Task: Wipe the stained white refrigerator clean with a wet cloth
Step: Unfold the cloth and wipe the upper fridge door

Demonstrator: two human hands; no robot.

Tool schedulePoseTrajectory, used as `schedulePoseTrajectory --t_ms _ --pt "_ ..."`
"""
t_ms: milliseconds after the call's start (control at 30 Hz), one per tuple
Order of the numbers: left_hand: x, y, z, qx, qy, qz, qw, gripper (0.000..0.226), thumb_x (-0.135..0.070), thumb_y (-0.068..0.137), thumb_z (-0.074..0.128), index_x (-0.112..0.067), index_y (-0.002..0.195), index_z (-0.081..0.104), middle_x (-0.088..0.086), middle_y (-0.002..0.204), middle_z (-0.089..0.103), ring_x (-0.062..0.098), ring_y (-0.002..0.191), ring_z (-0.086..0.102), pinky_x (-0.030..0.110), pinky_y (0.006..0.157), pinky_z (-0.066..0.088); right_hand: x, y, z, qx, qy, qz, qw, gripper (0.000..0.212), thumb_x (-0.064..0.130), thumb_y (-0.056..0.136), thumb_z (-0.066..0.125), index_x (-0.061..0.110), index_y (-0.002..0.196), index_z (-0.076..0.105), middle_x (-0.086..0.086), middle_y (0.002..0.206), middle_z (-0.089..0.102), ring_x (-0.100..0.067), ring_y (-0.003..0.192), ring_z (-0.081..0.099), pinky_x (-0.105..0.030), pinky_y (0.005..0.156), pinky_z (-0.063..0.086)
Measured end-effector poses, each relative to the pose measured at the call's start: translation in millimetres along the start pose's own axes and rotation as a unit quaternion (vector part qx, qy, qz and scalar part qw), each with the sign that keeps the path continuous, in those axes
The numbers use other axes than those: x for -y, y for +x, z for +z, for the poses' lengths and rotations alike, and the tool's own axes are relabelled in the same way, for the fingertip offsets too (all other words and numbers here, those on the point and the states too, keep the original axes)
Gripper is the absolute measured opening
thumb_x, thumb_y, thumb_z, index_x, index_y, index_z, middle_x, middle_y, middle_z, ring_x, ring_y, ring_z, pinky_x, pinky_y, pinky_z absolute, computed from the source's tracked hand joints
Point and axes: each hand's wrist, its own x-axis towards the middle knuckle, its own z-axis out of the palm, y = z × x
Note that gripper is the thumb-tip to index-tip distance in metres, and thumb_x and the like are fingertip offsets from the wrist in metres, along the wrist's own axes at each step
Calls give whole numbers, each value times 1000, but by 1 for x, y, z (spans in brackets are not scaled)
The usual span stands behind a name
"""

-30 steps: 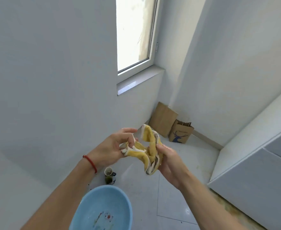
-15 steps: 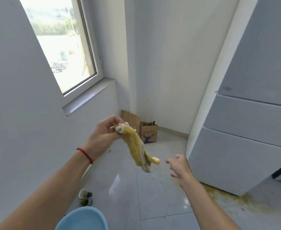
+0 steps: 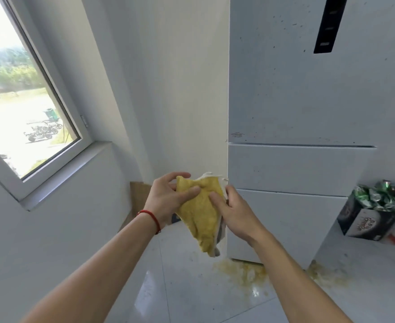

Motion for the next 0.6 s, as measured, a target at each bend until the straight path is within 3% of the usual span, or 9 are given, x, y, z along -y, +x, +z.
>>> schedulePoseTrajectory --t_ms 100,167,233,300,400,467,533,600 --pt "-10 20 22 28 -167 -38 985 50 -31 85 77 -8 128 64 14 109 77 28 102 74 45 90 60 12 11 -27 -45 4 -36 998 35 51 103 53 25 127 54 8 114 71 -8 104 69 -28 84 56" --pt "-6 35 33 119 -295 -85 944 56 -45 96 58 -3 132 61 19 125 70 30 118 67 46 103 51 22 21 -41 -70 91 -37 993 29 41 105 55 19 124 59 -1 110 76 -16 101 74 -29 81 59" --pt "9 41 46 252 -280 -106 920 56 -46 101 52 0 131 63 20 132 66 33 125 62 44 107 46 31 32 -58 -103 169 -20 980 30 33 106 56 8 121 63 -12 110 77 -27 103 75 -31 79 61" --pt "24 49 59 309 -201 -82 926 36 -28 96 65 1 117 72 21 123 70 34 116 65 42 100 50 31 37 -76 -120 237 33 964 43 39 105 56 -1 114 66 -23 110 74 -37 105 72 -36 82 61" --pt "24 71 71 271 -140 -33 952 23 -19 97 68 -1 110 73 20 110 74 34 102 72 46 89 58 9 23 -85 -44 266 153 951 57 53 103 51 2 119 72 -19 119 74 -35 111 71 -45 99 55" --pt "19 90 75 241 -65 12 968 22 -22 98 67 -3 109 72 18 102 77 34 95 75 49 84 61 -12 17 -73 -22 215 181 959 49 48 95 65 8 123 71 -14 114 76 -29 100 75 -44 90 58" --pt "23 103 81 203 14 42 978 22 -26 98 67 -5 103 73 11 85 75 27 67 72 42 63 62 -31 23 -63 -120 156 158 968 36 36 88 75 10 112 73 -8 101 79 -22 83 75 -36 69 58" --pt "32 112 85 149 52 48 986 27 -33 98 66 -7 98 72 12 72 65 24 46 54 34 42 48 -40 33 -60 -217 101 124 963 14 25 95 73 13 103 75 -4 97 80 -23 92 77 -37 76 61"
